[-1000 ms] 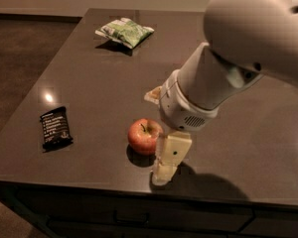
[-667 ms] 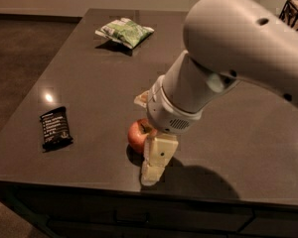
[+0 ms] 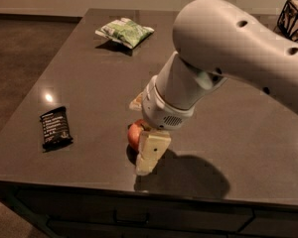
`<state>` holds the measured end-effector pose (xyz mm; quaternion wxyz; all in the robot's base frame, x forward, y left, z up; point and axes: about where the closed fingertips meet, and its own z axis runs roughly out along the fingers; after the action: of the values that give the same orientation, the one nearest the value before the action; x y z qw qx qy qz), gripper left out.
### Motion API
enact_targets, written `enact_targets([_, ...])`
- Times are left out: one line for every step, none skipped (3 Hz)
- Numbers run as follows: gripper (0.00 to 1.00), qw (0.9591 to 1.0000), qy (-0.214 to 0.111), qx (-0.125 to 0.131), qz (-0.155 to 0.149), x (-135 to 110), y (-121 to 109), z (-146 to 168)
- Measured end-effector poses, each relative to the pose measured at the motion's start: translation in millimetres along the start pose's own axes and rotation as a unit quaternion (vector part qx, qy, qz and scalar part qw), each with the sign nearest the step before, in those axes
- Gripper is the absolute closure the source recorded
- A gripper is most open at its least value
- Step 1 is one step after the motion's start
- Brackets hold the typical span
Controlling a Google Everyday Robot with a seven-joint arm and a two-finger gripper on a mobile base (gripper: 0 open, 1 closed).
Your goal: Move apple near green jalapeno chip bag
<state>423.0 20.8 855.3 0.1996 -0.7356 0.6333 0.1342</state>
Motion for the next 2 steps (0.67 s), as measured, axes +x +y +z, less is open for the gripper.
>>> enact_targets([0.39, 1.0, 0.001, 0.0, 0.006, 7.0, -5.3, -3.2])
enact_targets([0.62, 0.9999, 0.002, 0.004, 0.013, 13.3, -9.4, -8.0])
